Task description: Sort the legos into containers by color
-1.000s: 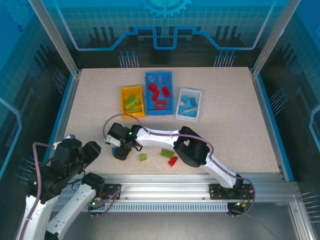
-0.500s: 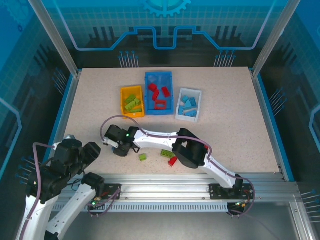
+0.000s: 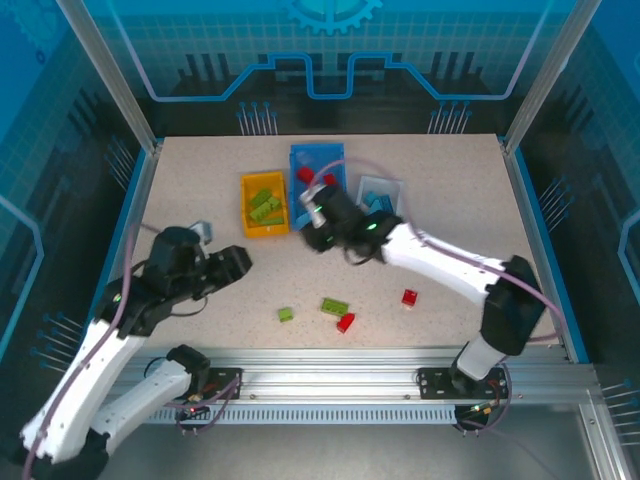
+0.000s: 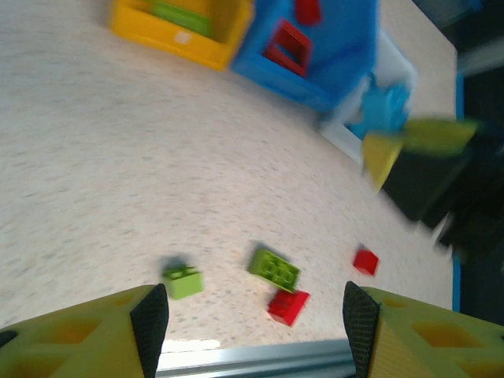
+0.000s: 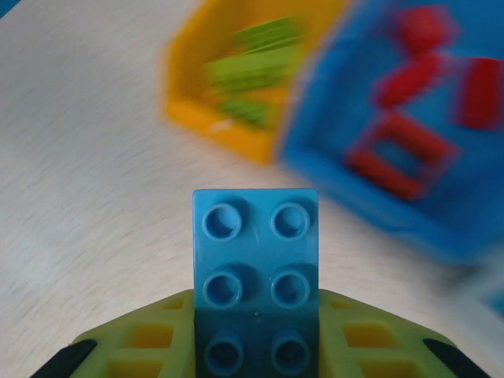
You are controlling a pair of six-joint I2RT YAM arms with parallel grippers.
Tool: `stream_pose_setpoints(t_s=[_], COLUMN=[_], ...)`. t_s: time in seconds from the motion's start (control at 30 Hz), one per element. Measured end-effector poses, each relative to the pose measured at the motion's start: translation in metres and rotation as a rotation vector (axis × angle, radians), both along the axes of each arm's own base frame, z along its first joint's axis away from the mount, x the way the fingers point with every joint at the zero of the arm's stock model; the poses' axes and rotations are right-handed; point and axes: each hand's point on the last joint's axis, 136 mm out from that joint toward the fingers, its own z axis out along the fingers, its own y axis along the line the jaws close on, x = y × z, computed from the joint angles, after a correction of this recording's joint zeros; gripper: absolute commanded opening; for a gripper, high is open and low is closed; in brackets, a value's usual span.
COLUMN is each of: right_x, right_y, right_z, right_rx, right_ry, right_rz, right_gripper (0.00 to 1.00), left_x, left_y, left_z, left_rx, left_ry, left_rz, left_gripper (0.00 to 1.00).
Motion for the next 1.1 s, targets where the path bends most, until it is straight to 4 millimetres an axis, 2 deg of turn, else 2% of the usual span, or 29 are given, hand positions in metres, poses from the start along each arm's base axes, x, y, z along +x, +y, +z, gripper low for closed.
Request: stream_pose_setpoints(t_s=[0.07, 0.13, 0.2, 0.3, 0.5, 0.67, 0.9, 1.0, 1.1], right_x=[0.028, 0.045, 0.057, 0.078, 0.120, 0.134, 0.136, 0.136, 0.136], right_y=[-0.048, -0.082, -0.107, -0.126, -0.149, -0.159, -0.161, -0.161, -0.159], right_z=[-0.003, -0.014, -0.030, -0.052, -0.088, -0.110, -0.112, -0.109, -0.103], right_rx=[0.030, 0.036, 0.028, 0.003, -0.029, -0.079, -0.104, -0.106, -0.108], right_ry=[0.031, 0.080, 0.143, 0.231, 0.353, 0.412, 0.436, 0.432, 0.415], right_rz=[-0.166, -0.284, -0.380, -0.484, -0.633, -0.690, -0.714, -0.715, -0.710], right_gripper=[0.31, 0.31, 0.31, 0.30, 0.28, 0.33, 0.60, 0.63, 0.61], left_x=[0.007, 0.014, 0.023, 0.034, 0.043, 0.045, 0.047, 0.047, 0.047], left_y=[-0.034, -0.063, -0.089, -0.117, -0.161, -0.179, -0.183, -0.184, -0.184], left_z=[-0.001, -0.004, -0.009, -0.020, -0.031, -0.035, -0.038, -0.038, -0.038], left_rx=[0.023, 0.052, 0.078, 0.109, 0.152, 0.176, 0.191, 0.193, 0.197], left_ry=[-0.032, -0.056, -0.075, -0.100, -0.153, -0.188, -0.203, -0.206, -0.208], left_rz=[-0.120, -0.201, -0.254, -0.299, -0.384, -0.431, -0.447, -0.452, -0.456], left_gripper=[0.64, 0.64, 0.64, 0.64, 0.65, 0.65, 0.65, 0.66, 0.67])
